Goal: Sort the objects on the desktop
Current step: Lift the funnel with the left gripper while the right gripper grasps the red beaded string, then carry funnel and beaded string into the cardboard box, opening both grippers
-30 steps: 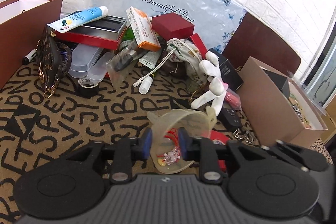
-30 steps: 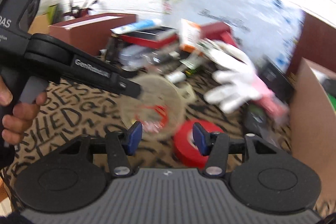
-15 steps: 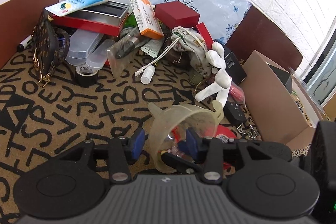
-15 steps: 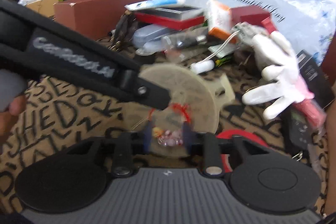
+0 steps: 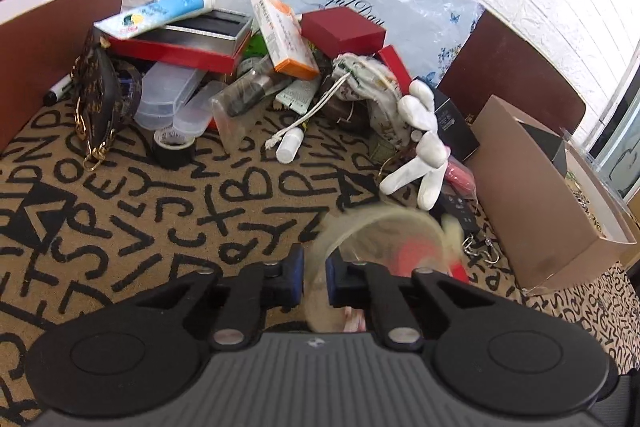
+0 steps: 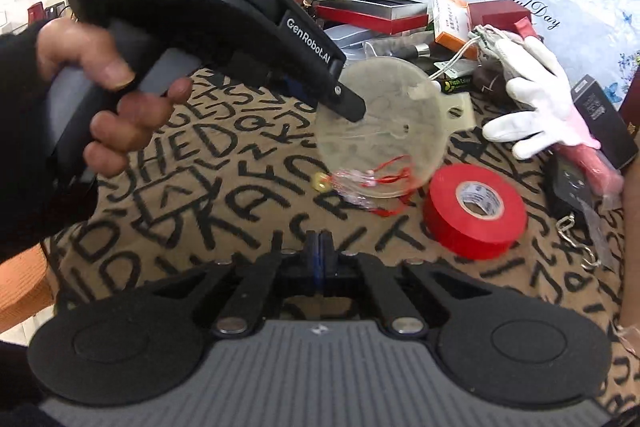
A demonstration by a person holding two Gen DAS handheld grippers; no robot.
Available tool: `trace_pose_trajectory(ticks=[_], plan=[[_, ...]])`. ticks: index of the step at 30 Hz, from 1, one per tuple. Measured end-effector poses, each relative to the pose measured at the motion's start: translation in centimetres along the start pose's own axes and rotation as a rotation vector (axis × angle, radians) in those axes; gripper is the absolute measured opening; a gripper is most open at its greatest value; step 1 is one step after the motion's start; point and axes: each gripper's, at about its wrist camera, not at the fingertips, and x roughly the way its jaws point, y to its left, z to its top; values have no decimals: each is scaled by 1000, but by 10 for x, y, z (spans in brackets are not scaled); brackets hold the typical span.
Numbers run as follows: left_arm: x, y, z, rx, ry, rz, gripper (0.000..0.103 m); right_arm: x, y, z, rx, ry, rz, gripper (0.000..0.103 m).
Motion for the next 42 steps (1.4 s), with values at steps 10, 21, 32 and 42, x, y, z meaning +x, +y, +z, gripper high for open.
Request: trace_pose_trajectory(ticks=[10,21,32,42], plan=[[-34,-15,13,32,-194,56,8,4,1,8,32,-42,-65,47],[-29,6,14,-17,-197,139,9,24,-2,17,44,-25,-97,51],[9,16,0,7,-51,143,16,16,-2,10,35,-17,-62,6],[-13,-7,11,36,-98,85,8,-40,-12,20,43,-162,-111,6]])
